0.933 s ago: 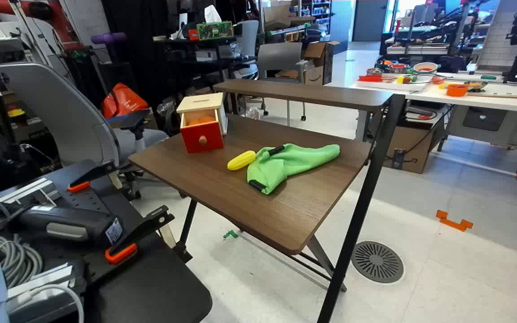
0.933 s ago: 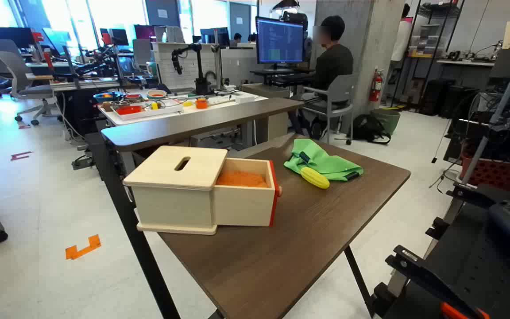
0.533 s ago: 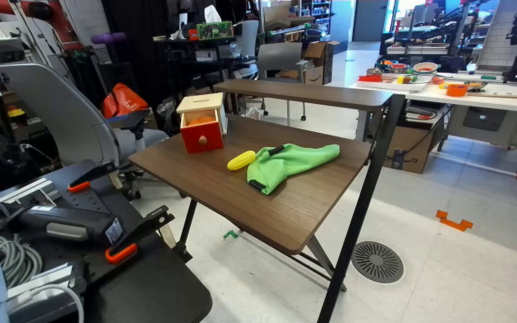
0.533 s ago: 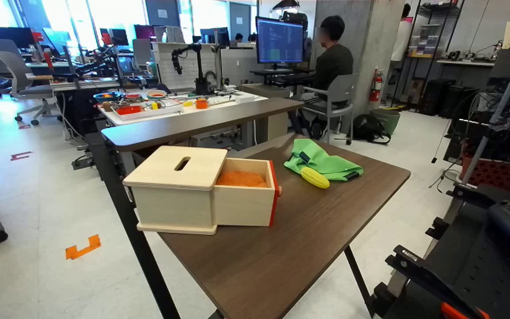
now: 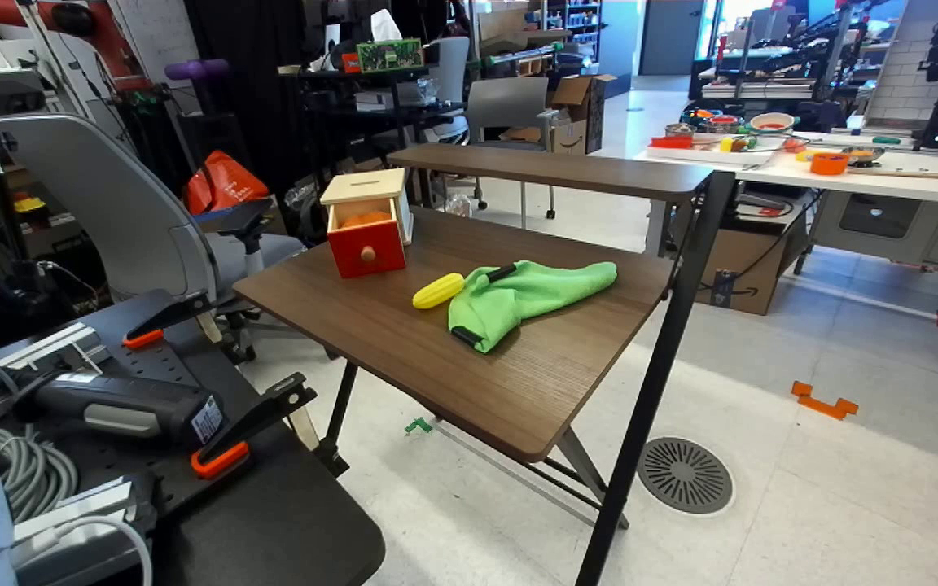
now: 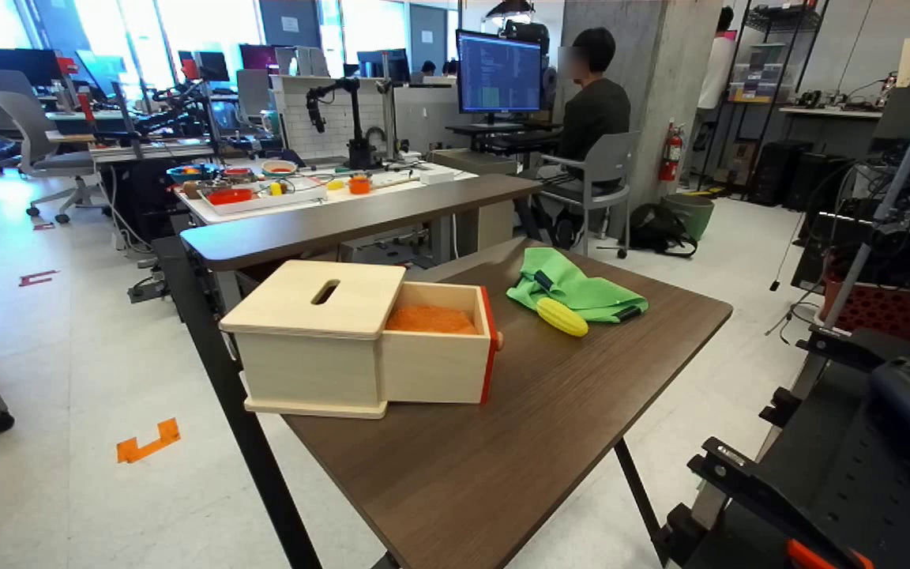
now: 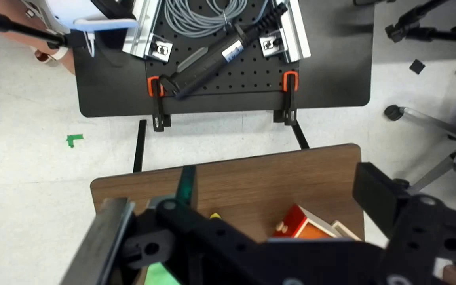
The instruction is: Unfold the green cloth
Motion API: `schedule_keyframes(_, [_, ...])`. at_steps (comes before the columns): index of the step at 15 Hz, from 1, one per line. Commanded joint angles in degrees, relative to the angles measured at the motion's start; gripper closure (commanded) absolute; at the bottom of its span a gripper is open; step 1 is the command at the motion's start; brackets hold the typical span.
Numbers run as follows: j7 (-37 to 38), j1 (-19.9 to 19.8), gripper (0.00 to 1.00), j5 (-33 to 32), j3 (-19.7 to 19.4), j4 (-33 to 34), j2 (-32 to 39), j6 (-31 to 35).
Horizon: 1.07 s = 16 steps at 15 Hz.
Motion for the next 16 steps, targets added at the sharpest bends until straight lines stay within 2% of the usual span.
schedule_keyframes(1, [3.8,-1.16,0.0,-0.42,1.54,-0.23,7.36,10.52])
schedule_keyframes(6, [7.3,-1.45,0.0,-1.1,1.32,3.7,25.24,25.55])
schedule_keyframes(10, [12.67,-1.45,0.0,-3.72,0.92,9.79,40.68,35.16])
schedule_keyframes(13, [17.46,-0.52,0.0,-6.77,-0.68,17.36,52.27,37.96])
schedule_keyframes(16, [20.27,0.26,0.0,-7.62,-2.69,25.65,61.99,36.81])
